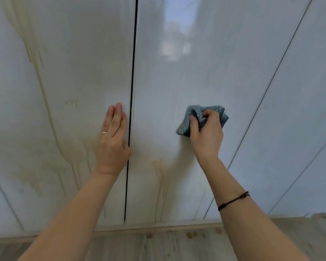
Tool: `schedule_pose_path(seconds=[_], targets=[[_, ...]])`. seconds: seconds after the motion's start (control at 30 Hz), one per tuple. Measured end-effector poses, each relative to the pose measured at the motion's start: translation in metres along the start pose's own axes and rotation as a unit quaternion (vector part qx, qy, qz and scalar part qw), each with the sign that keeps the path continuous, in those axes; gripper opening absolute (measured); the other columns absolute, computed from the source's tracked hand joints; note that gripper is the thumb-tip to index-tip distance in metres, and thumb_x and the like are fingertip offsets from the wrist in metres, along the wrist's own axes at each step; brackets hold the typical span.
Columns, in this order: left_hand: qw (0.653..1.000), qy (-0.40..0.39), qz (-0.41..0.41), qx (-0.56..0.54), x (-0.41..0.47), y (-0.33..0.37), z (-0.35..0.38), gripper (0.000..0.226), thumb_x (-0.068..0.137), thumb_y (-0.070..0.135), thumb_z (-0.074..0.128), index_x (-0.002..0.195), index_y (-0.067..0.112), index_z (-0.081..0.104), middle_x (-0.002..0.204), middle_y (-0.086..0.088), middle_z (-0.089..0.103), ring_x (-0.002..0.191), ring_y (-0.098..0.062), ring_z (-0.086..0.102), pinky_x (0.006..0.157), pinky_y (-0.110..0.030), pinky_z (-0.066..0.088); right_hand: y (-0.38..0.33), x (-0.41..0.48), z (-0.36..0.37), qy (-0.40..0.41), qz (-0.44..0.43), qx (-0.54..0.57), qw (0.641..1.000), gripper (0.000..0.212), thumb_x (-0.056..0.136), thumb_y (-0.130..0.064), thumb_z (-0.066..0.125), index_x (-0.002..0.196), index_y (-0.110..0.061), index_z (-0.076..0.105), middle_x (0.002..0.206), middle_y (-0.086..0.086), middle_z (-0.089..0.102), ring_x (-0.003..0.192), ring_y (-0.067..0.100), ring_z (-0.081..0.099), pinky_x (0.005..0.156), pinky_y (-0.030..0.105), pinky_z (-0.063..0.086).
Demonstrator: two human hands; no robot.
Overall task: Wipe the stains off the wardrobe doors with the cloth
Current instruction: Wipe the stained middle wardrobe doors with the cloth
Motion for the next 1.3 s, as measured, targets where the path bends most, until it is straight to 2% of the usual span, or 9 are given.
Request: schedule_pose_path(seconds=[0.1, 0.27, 0.47, 0.6, 0.73, 0.87, 1.0, 1.2, 1.3], targets=[[1.0, -0.005, 0.001, -0.002, -0.001, 0.003, -0.001, 0.069, 0.075, -0.023, 0.039, 0.143, -0.01, 0.044, 0.156, -0.02, 0.035, 0.149, -0.037, 0.027, 0.111, -0.052, 0.04, 0.001, -0.017, 0.006, -0.025, -0.018, -0.008, 1.0, 0.036, 0.09, -0.04, 0.07, 0.111, -0.015, 0.056, 0.101, -0.006, 0.06, 0.087, 0.011, 0.053, 0.073, 0.028, 0.039], [1.0, -0.017, 0.003, -0.004, -0.004, 0.002, -0.004, 0.069, 0.077, -0.022, 0.039, 0.145, -0.01, 0.041, 0.158, -0.02, 0.032, 0.15, -0.037, 0.023, 0.113, -0.053, 0.038, 0.069, -0.085, 0.016, -0.162, -0.079, -0.125, 0.976, 0.014, 0.091, -0.018, 0.068, 0.102, -0.015, 0.06, 0.091, -0.002, 0.064, 0.08, 0.022, 0.063, 0.059, 0.029, 0.038], [1.0, -0.021, 0.01, -0.012, -0.006, 0.0, -0.003, 0.071, 0.074, -0.018, 0.038, 0.144, -0.01, 0.042, 0.159, -0.017, 0.032, 0.15, -0.035, 0.024, 0.118, -0.048, 0.032, 0.074, -0.023, -0.024, 0.104, 0.219, -0.058, 0.968, 0.017, 0.106, -0.037, 0.043, 0.103, -0.021, 0.039, 0.087, -0.001, 0.057, 0.083, 0.034, 0.065, 0.062, 0.034, 0.039], [0.999, -0.031, 0.018, -0.002, 0.004, -0.002, -0.004, 0.066, 0.077, -0.014, 0.036, 0.142, -0.011, 0.046, 0.157, -0.019, 0.034, 0.15, -0.034, 0.025, 0.118, -0.046, 0.033, 0.011, 0.07, -0.048, 0.214, 0.131, -0.073, 0.965, 0.024, 0.106, -0.046, 0.039, 0.101, -0.022, 0.035, 0.09, 0.0, 0.058, 0.085, 0.033, 0.066, 0.073, 0.04, 0.048], [0.999, -0.03, 0.023, 0.003, 0.001, -0.001, -0.006, 0.067, 0.075, -0.018, 0.04, 0.142, -0.012, 0.045, 0.157, -0.02, 0.033, 0.15, -0.035, 0.025, 0.119, -0.046, 0.032, -0.093, 0.145, -0.046, 0.264, 0.052, -0.025, 0.963, 0.029, 0.102, -0.053, 0.044, 0.097, -0.025, 0.041, 0.088, -0.013, 0.057, 0.078, 0.01, 0.057, 0.072, 0.032, 0.05], [0.999, -0.043, 0.021, 0.005, 0.004, 0.001, -0.007, 0.068, 0.074, -0.018, 0.038, 0.141, -0.011, 0.046, 0.156, -0.02, 0.036, 0.149, -0.035, 0.027, 0.116, -0.047, 0.036, -0.181, 0.116, 0.008, 0.161, -0.182, -0.02, 0.97, 0.033, 0.095, -0.054, 0.056, 0.079, -0.026, 0.049, 0.063, -0.017, 0.052, 0.062, 0.002, 0.05, 0.056, 0.014, 0.033], [0.998, -0.049, 0.027, -0.005, 0.004, -0.003, -0.013, 0.068, 0.074, -0.02, 0.035, 0.139, -0.01, 0.049, 0.154, -0.019, 0.04, 0.149, -0.033, 0.027, 0.113, -0.048, 0.04, -0.166, 0.015, 0.076, 0.059, -0.462, -0.083, 0.881, 0.029, 0.095, -0.037, 0.066, 0.075, -0.017, 0.062, 0.067, -0.001, 0.061, 0.059, 0.02, 0.057, 0.053, 0.031, 0.034], [0.996, -0.074, 0.048, 0.019, 0.008, -0.007, -0.02, 0.068, 0.079, -0.013, 0.031, 0.146, -0.006, 0.043, 0.16, -0.012, 0.032, 0.151, -0.027, 0.023, 0.114, -0.043, 0.04, -0.02, -0.065, 0.066, -0.082, -0.515, -0.129, 0.843, 0.028, 0.094, -0.028, 0.066, 0.071, -0.016, 0.055, 0.062, 0.001, 0.053, 0.052, 0.022, 0.047, 0.045, 0.031, 0.031], [0.997, -0.059, 0.047, 0.031, 0.004, -0.004, -0.019, 0.072, 0.076, -0.019, 0.038, 0.146, -0.006, 0.042, 0.16, -0.014, 0.032, 0.151, -0.028, 0.022, 0.115, -0.044, 0.039, 0.036, -0.084, 0.04, -0.189, -0.445, -0.169, 0.859, 0.021, 0.09, -0.031, 0.061, 0.074, -0.019, 0.053, 0.061, -0.002, 0.056, 0.05, 0.022, 0.054, 0.044, 0.025, 0.029]])
Point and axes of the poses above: each hand's wrist, its own x-axis towards the middle knuckle, its own z-axis out of the palm, y = z × x, the point moved 2 cm from there along x, towards the middle knuckle
